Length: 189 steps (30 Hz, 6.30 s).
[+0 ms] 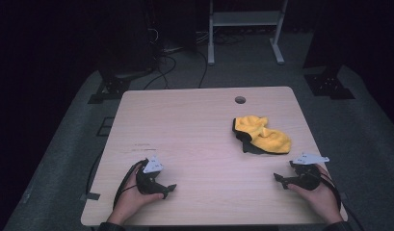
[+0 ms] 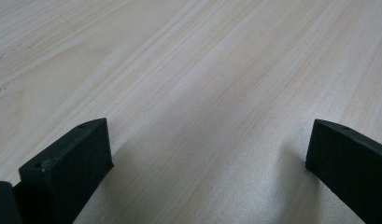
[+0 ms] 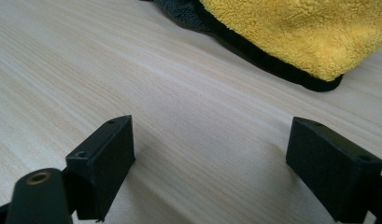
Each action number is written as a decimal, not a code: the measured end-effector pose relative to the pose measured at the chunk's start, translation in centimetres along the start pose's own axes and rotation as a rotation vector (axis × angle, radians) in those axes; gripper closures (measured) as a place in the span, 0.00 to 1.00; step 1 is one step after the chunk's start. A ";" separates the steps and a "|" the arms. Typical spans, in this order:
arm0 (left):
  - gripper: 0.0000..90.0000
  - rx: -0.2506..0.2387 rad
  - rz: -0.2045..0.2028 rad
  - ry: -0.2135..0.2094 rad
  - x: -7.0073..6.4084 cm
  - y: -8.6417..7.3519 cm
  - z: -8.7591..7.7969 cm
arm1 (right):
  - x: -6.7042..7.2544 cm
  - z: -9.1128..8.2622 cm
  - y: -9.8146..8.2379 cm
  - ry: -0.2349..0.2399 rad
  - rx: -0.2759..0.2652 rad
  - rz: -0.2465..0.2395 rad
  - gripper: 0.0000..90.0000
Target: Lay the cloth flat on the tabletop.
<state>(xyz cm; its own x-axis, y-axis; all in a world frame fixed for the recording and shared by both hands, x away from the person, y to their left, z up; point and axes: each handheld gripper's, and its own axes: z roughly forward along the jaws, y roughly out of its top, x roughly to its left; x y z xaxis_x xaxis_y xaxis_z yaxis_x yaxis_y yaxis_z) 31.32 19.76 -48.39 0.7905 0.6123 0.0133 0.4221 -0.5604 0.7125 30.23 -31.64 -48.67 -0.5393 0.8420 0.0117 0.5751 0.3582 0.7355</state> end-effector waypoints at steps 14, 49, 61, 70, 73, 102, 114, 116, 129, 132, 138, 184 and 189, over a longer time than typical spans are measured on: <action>0.00 0.000 0.000 0.001 0.0 0.0 0.0 | -0.1 -1.2 1.2 0.027 -0.038 0.001 0.31; 0.00 0.003 0.002 0.001 0.0 0.0 0.0 | -2.6 3.0 10.8 0.050 -0.130 -0.006 0.24; 0.00 0.004 0.002 0.001 0.0 0.0 0.0 | -2.4 7.9 10.9 0.065 0.013 -0.031 0.14; 0.00 0.004 0.002 0.001 0.0 0.0 0.0 | -1.7 8.3 10.1 0.097 0.041 -0.082 0.59; 0.00 0.004 0.002 0.001 0.0 0.0 0.0 | -1.6 7.9 10.1 0.111 0.037 -0.077 0.68; 0.00 0.002 -0.001 0.001 0.0 0.0 0.0 | 10.6 7.5 11.9 0.537 0.051 -0.334 0.57; 0.00 0.004 0.002 0.001 0.0 0.0 0.0 | 8.0 3.8 11.5 0.376 -0.060 -0.230 0.50; 0.00 0.004 0.002 0.001 0.0 0.0 0.0 | 7.8 3.2 11.5 0.392 -0.077 -0.218 0.50; 0.00 0.004 0.002 0.001 0.0 0.0 0.0 | 12.2 1.8 9.3 0.494 -0.059 -0.241 0.54; 0.00 0.004 0.002 0.001 0.0 0.0 0.0 | 13.4 2.2 9.6 0.481 -0.078 -0.214 0.53; 0.00 0.004 0.002 0.001 0.0 0.0 0.0 | 14.4 3.9 10.4 0.381 -0.089 -0.143 0.66; 0.97 -0.123 -0.008 -0.107 0.0 9.6 4.5 | 9.7 -4.3 15.4 0.507 -0.346 -0.239 0.90; 0.97 -0.206 -0.035 -0.103 0.7 9.8 1.5 | 8.9 -4.5 15.3 0.480 -0.347 -0.223 0.90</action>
<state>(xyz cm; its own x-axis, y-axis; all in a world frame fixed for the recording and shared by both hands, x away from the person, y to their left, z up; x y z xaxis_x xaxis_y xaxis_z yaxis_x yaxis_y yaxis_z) 36.69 13.90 -42.49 0.8229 0.5629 -0.0779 0.3585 -0.4079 0.8397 31.45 -20.54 -34.28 -0.8855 0.4585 0.0757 0.2271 0.2849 0.9313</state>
